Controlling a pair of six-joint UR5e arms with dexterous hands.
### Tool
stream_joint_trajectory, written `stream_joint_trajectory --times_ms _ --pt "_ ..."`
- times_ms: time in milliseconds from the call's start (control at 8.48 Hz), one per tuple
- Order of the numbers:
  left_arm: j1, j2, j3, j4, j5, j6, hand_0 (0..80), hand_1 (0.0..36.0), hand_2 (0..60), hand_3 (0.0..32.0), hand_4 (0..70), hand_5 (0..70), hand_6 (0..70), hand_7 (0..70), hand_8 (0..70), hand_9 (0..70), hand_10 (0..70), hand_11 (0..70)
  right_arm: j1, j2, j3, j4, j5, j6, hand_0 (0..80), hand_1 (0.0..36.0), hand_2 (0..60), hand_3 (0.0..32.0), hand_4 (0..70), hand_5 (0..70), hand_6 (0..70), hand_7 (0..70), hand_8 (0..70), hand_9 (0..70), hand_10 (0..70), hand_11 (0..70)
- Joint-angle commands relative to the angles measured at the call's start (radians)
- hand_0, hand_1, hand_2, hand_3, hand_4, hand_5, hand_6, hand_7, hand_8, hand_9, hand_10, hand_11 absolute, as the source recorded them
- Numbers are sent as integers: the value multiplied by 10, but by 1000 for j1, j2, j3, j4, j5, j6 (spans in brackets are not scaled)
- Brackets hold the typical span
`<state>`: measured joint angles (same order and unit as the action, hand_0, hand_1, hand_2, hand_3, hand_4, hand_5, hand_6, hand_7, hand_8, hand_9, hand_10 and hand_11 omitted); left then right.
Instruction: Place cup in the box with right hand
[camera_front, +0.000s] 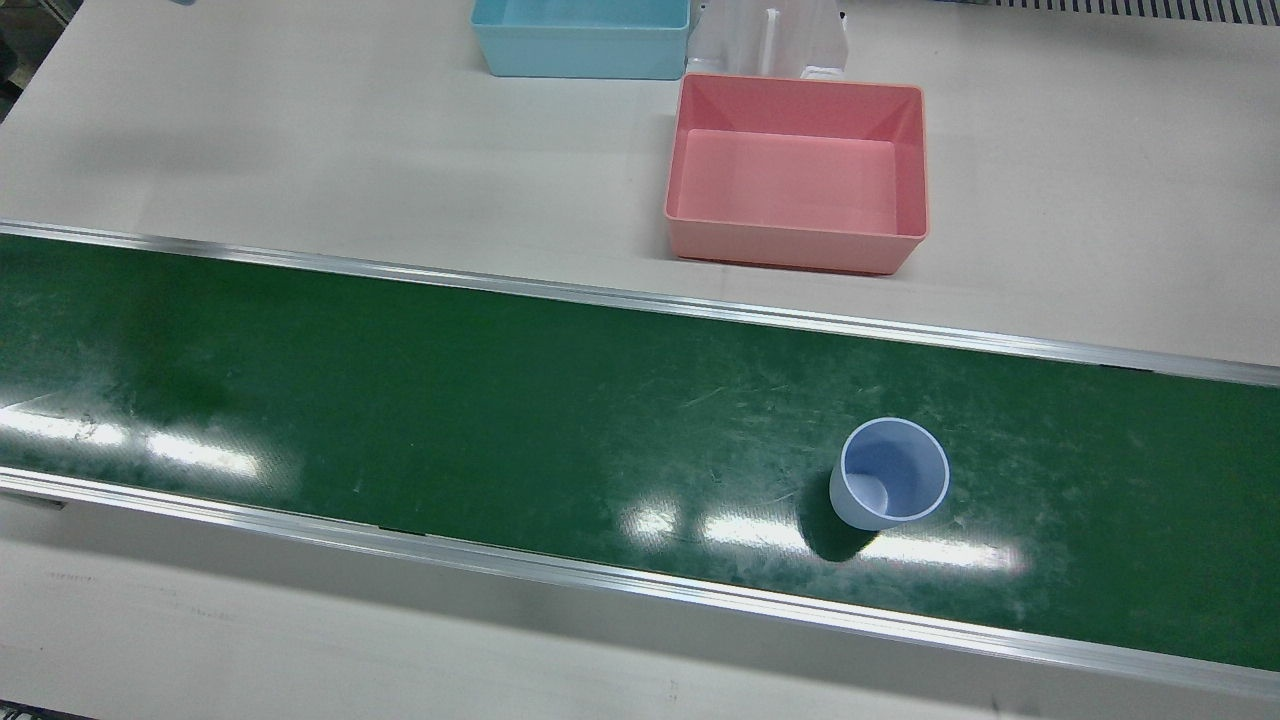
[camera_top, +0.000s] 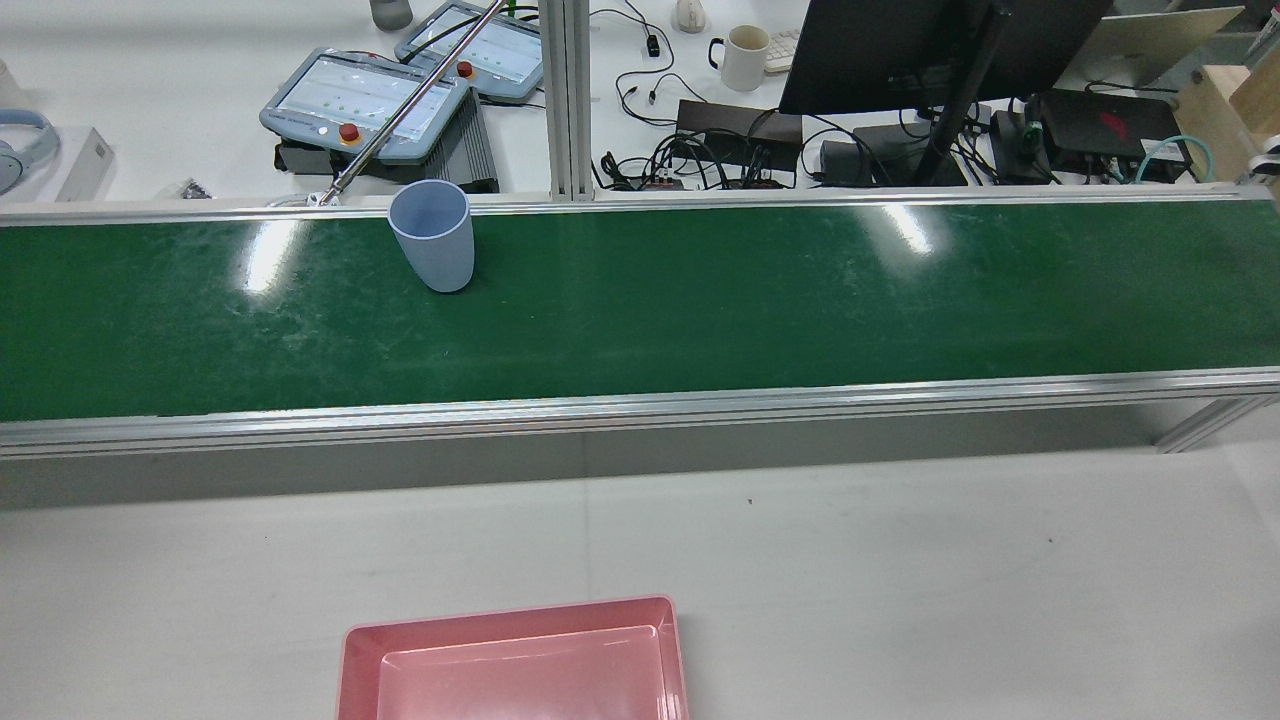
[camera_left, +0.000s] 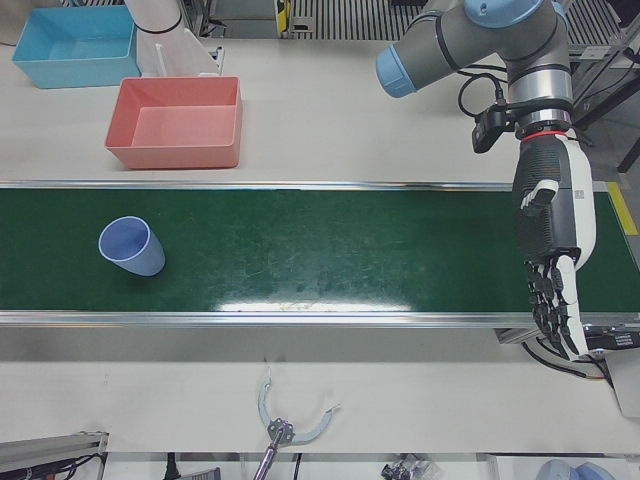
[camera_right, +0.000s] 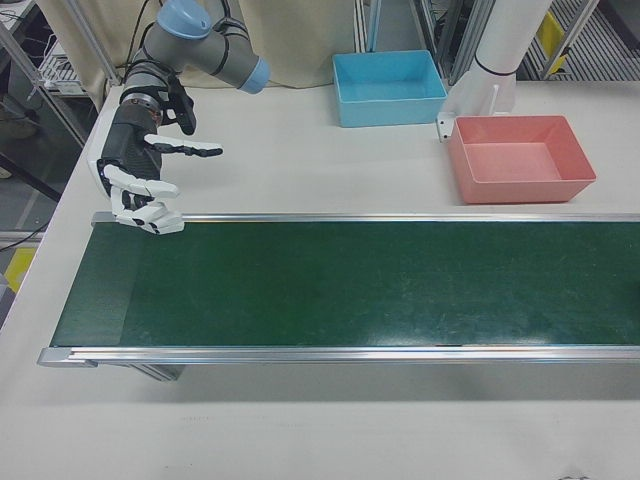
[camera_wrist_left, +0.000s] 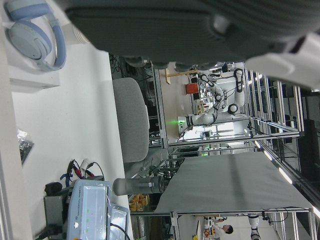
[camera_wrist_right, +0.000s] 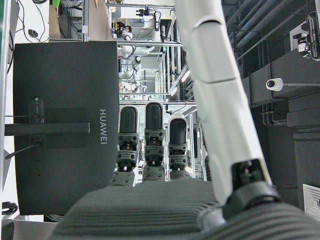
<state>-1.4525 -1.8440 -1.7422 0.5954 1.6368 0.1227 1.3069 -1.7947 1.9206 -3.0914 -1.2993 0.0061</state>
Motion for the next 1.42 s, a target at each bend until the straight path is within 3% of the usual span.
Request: stream_joint_trajectory --times_ms 0,1297 --pt "0 0 0 1 0 0 0 0 0 0 0 0 0 0 0 0 0 0 -1 0 0 -1 0 0 800 245 0 0 262 139 159 569 307 390 240 369" --pt "0 0 0 1 0 0 0 0 0 0 0 0 0 0 0 0 0 0 0 0 0 0 0 0 800 249 0 0 266 140 161 579 309 395 242 372"
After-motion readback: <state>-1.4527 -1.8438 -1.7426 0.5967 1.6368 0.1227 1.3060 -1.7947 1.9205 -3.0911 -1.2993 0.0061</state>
